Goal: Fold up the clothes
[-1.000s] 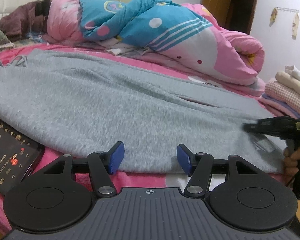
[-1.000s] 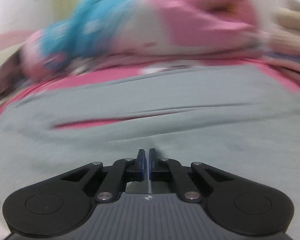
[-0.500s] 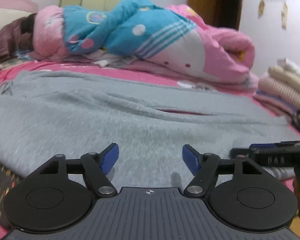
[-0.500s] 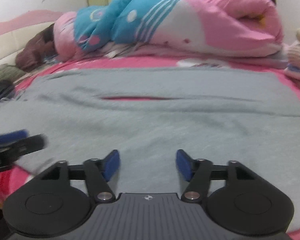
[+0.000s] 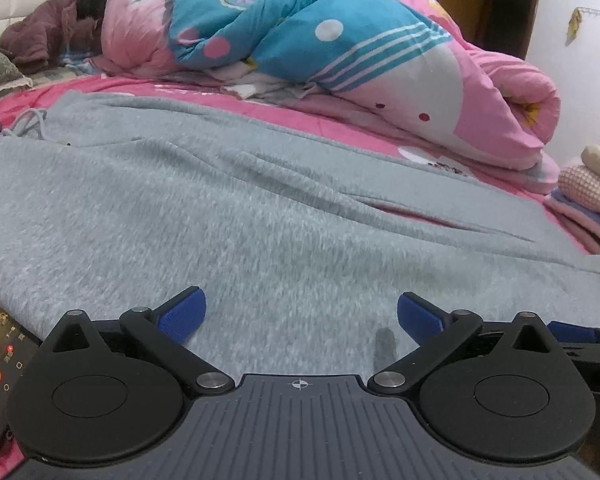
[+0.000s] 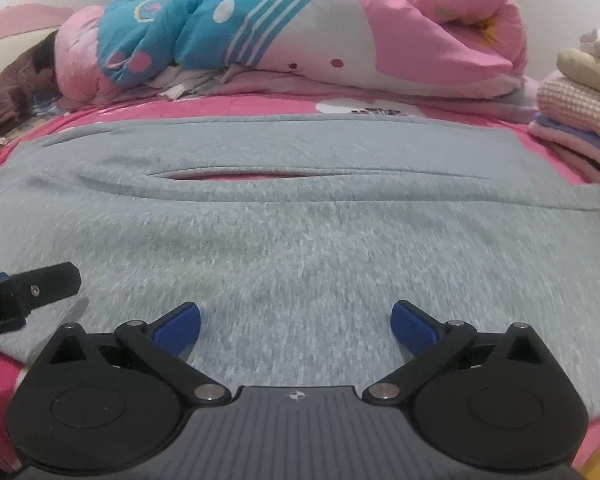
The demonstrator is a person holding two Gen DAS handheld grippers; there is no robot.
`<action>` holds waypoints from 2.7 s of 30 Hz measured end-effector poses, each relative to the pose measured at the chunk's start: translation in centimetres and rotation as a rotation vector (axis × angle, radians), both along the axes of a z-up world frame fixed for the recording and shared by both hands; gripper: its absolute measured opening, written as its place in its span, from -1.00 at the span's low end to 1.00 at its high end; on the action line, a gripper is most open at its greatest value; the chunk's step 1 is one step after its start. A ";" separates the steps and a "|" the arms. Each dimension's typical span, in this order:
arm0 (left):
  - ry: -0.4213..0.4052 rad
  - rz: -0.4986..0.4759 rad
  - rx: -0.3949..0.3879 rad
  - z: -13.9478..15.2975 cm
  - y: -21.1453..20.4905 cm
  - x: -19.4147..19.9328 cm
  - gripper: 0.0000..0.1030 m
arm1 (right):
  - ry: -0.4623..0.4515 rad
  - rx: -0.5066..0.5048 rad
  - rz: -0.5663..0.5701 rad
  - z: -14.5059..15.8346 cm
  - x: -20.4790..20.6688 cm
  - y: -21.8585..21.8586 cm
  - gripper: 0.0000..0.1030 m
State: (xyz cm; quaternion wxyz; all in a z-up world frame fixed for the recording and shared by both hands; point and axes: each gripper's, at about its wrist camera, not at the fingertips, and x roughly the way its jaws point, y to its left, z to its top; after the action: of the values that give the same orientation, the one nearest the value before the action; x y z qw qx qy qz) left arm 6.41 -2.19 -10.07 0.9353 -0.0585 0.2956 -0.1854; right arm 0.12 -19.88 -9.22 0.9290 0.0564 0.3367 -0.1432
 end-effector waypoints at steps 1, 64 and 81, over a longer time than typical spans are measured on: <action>0.000 0.002 0.000 0.0 0.0 0.0 1.00 | -0.004 0.006 -0.002 0.0 -0.1 -0.1 1.00; -0.065 -0.021 0.138 -0.3 0.9 -2.0 0.05 | 0.091 0.178 0.543 4.4 17.5 3.3 -0.45; -0.041 -0.039 0.122 -0.2 1.5 -2.0 0.06 | 0.128 0.220 0.596 4.3 20.7 7.4 -0.44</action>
State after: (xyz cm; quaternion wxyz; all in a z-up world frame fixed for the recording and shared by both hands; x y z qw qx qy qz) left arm 4.41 -0.66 -10.28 0.9392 0.0084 0.2883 -0.1864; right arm 20.84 -12.49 -4.93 0.8953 0.0464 0.4096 0.1689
